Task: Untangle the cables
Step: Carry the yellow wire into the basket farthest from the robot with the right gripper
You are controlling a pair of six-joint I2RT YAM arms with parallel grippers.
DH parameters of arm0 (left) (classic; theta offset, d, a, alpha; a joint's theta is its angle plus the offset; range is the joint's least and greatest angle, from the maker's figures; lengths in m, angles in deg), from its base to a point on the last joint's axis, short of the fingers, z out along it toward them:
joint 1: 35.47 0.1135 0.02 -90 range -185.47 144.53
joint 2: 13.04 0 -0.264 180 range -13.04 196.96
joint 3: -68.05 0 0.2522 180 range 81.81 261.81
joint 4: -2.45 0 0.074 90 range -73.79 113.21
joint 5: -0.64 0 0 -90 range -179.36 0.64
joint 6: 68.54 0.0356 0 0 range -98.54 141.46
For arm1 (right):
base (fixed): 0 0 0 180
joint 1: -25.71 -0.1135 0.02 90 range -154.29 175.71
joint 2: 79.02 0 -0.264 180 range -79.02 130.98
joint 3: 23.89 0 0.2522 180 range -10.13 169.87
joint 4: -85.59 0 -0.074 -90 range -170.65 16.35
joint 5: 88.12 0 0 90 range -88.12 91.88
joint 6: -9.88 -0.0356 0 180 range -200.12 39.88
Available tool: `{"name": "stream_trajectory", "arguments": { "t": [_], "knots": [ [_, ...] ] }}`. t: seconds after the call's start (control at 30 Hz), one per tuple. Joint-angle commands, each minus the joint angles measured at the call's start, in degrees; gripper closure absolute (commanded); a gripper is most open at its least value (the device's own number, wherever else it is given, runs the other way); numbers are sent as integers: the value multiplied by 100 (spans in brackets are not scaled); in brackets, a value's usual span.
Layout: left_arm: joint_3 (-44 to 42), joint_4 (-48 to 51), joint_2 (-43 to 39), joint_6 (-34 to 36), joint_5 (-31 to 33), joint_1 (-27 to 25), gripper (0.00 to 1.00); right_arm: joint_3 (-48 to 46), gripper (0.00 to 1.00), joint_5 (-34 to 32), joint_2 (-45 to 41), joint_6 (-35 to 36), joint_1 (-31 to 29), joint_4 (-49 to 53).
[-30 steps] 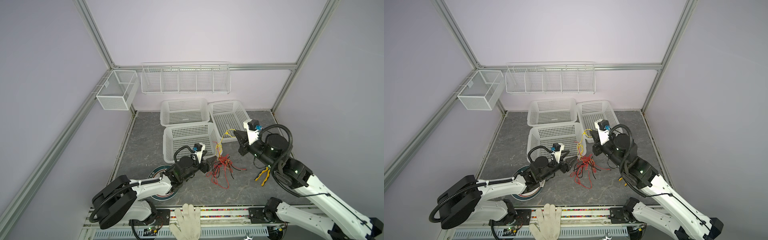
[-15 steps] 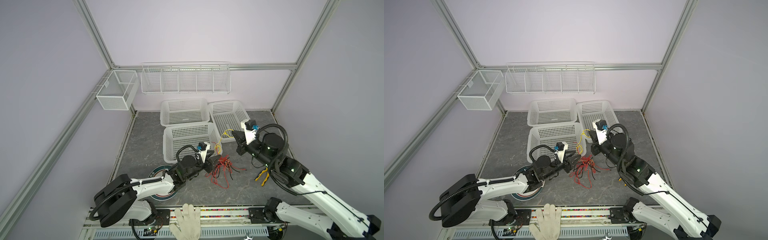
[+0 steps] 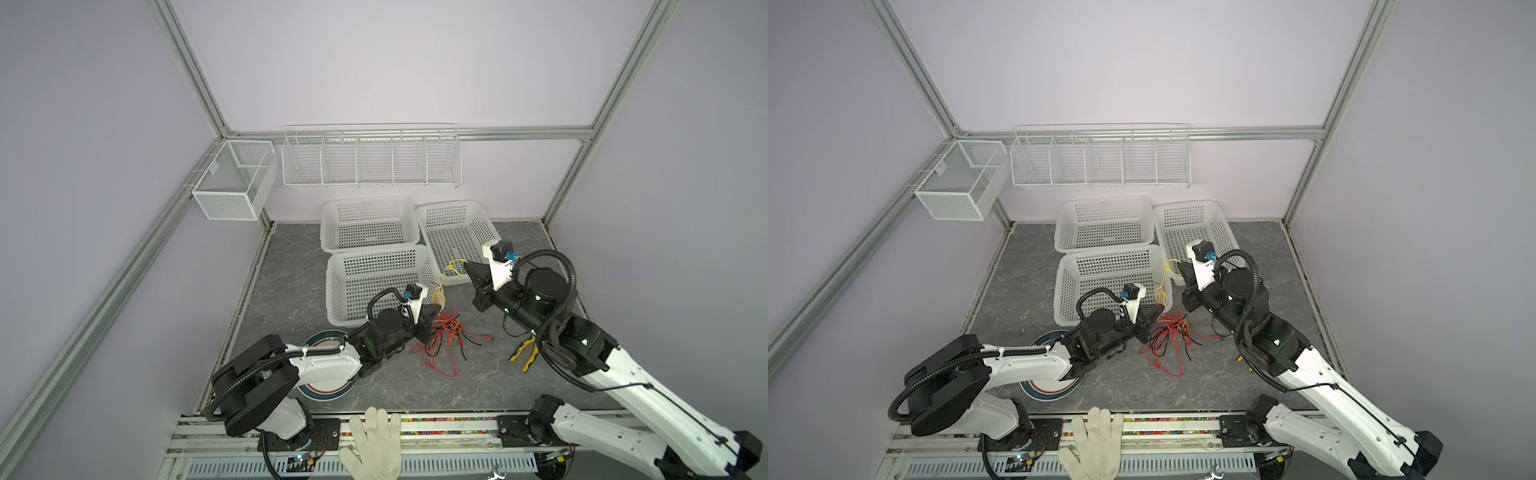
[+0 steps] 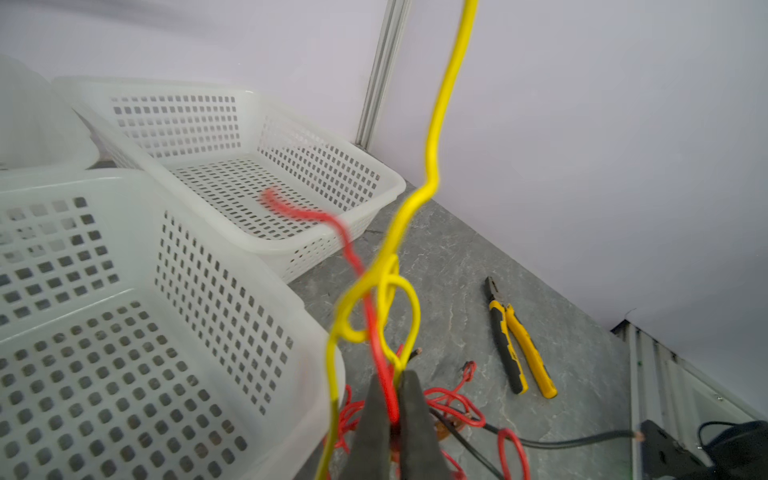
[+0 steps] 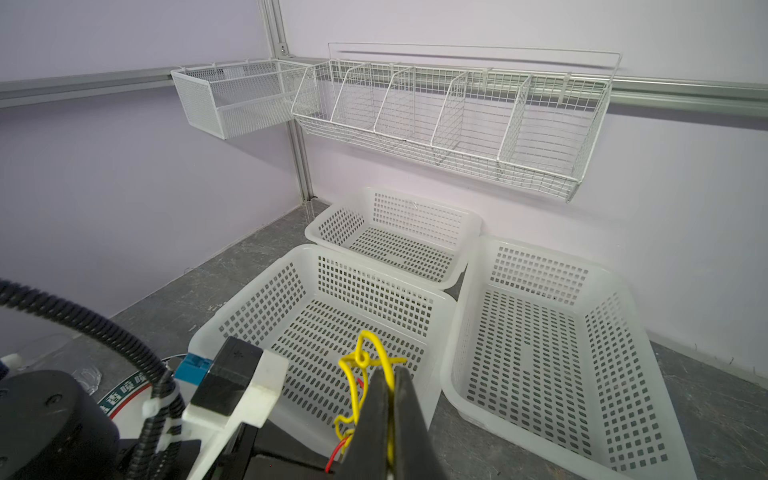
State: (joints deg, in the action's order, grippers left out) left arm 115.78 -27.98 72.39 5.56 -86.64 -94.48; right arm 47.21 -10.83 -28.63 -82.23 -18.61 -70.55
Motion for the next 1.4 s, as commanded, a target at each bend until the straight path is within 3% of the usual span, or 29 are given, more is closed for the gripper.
{"name": "stream_trajectory", "arguments": {
  "t": [0.0, 0.2, 0.33, 0.63, 0.9, 1.17, 1.37],
  "knots": [
    [181, -215, 45, -10, 73, -32, 100, -107, 94, -451, -109, -53, 37, -380],
    [104, -158, 44, -68, 36, -32, 100, 125, 94, -2503, 152, 79, 252, -119],
    [-110, -206, -15, -176, 137, -32, 100, 220, 94, -2928, 148, 99, 757, 58],
    [-398, 214, -309, -221, 618, -28, 100, 225, 94, -2823, -108, -341, 2143, 553],
    [-483, 625, -579, -126, 870, -31, 100, 103, 94, -2806, -167, -642, 2775, 865],
    [-486, 677, -637, -45, 783, -32, 100, -34, 94, -1267, -58, -745, 2891, 473],
    [-408, 533, -534, 15, 558, -32, 100, -18, 94, -787, 491, -843, 2893, -40]
  ]
}}
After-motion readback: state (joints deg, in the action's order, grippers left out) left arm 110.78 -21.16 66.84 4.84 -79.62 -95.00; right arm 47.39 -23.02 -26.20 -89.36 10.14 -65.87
